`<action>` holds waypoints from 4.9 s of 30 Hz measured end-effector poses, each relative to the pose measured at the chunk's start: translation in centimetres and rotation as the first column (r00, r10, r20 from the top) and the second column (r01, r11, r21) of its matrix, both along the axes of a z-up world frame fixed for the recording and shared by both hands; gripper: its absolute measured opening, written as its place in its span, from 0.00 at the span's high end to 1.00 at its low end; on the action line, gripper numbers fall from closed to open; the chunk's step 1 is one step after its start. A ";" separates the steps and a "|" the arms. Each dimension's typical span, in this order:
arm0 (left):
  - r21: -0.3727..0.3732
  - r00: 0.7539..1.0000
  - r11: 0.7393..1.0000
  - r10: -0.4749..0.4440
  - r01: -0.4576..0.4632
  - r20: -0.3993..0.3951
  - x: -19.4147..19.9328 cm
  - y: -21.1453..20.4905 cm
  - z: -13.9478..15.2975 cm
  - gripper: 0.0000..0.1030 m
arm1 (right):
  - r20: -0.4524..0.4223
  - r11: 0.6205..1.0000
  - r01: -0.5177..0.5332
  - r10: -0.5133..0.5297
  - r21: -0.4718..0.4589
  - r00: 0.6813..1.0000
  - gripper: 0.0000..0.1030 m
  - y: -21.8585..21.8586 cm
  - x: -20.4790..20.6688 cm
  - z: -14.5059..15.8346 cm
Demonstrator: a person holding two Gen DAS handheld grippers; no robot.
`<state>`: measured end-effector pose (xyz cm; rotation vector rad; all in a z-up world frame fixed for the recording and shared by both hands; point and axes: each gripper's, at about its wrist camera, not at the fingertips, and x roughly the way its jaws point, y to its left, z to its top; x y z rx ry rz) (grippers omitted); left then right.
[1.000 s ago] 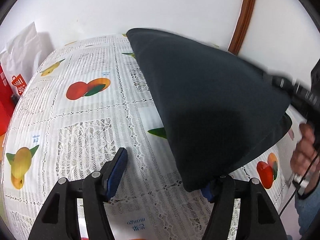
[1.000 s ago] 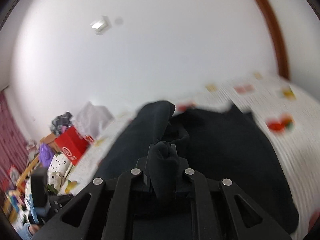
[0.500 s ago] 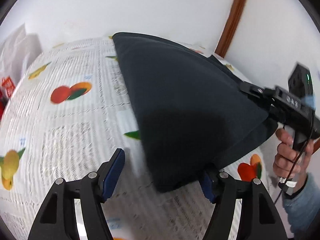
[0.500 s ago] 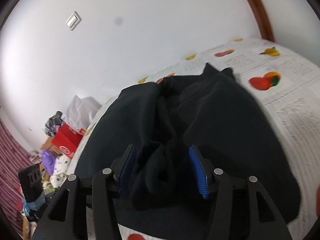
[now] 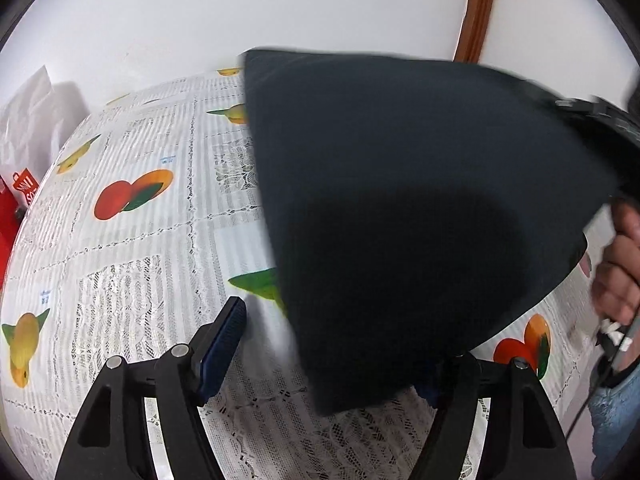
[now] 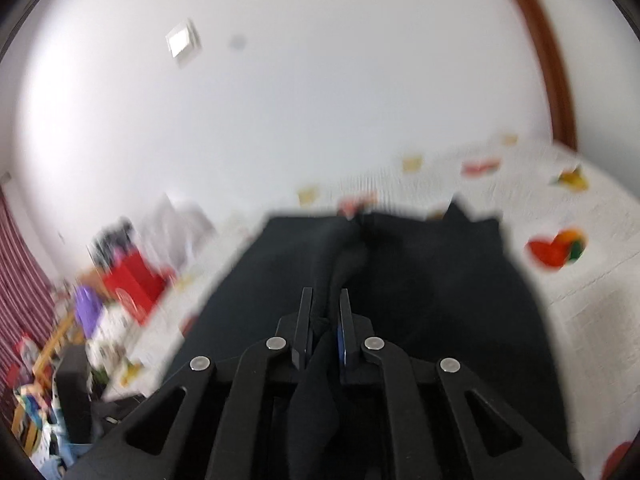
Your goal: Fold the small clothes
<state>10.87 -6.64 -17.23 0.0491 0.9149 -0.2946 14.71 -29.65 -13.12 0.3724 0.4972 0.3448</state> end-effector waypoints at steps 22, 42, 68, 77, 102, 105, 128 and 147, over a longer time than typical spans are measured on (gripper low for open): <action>-0.009 1.000 1.000 -0.012 0.012 0.007 0.0 -2.6 -0.1 0.28 | -0.173 0.976 0.218 -0.212 0.015 0.962 0.90 -7.3 -3.2 -4.4; -0.006 1.000 1.000 0.007 -0.007 -0.002 -0.4 -2.5 0.1 0.31 | -0.173 0.975 0.149 -0.177 -0.164 0.969 0.70 -10.0 -9.9 -3.1; -0.092 1.000 0.996 0.017 -0.019 -0.020 -1.2 -2.2 1.5 0.83 | -0.239 0.982 0.046 -0.089 -0.182 0.967 0.90 -6.9 -6.3 -5.7; -0.081 0.993 0.990 0.110 -0.113 -0.043 2.7 -0.3 1.5 0.83 | -0.268 0.980 0.005 -0.060 -0.200 0.962 0.90 -4.7 2.0 -5.1; -0.153 0.999 0.988 0.003 -0.008 -0.033 1.2 0.8 5.5 0.50 | -0.170 0.950 -0.012 -0.043 -0.313 0.985 0.81 -2.8 3.8 2.0; -0.146 0.999 0.989 0.032 -0.034 -0.017 3.3 1.2 6.3 0.50 | -0.225 0.944 -0.017 -0.061 -0.331 0.972 0.81 -2.4 7.1 0.6; -0.080 0.999 0.996 0.037 -0.039 -0.015 11.3 0.3 5.5 0.44 | -0.243 0.968 -0.035 -0.027 -0.248 0.970 0.86 -3.1 11.6 1.3; -0.094 0.999 0.995 0.028 -0.031 -0.026 13.7 0.6 5.0 0.39 | -0.328 0.937 -0.073 -0.046 -0.342 0.944 0.88 -1.3 17.3 2.5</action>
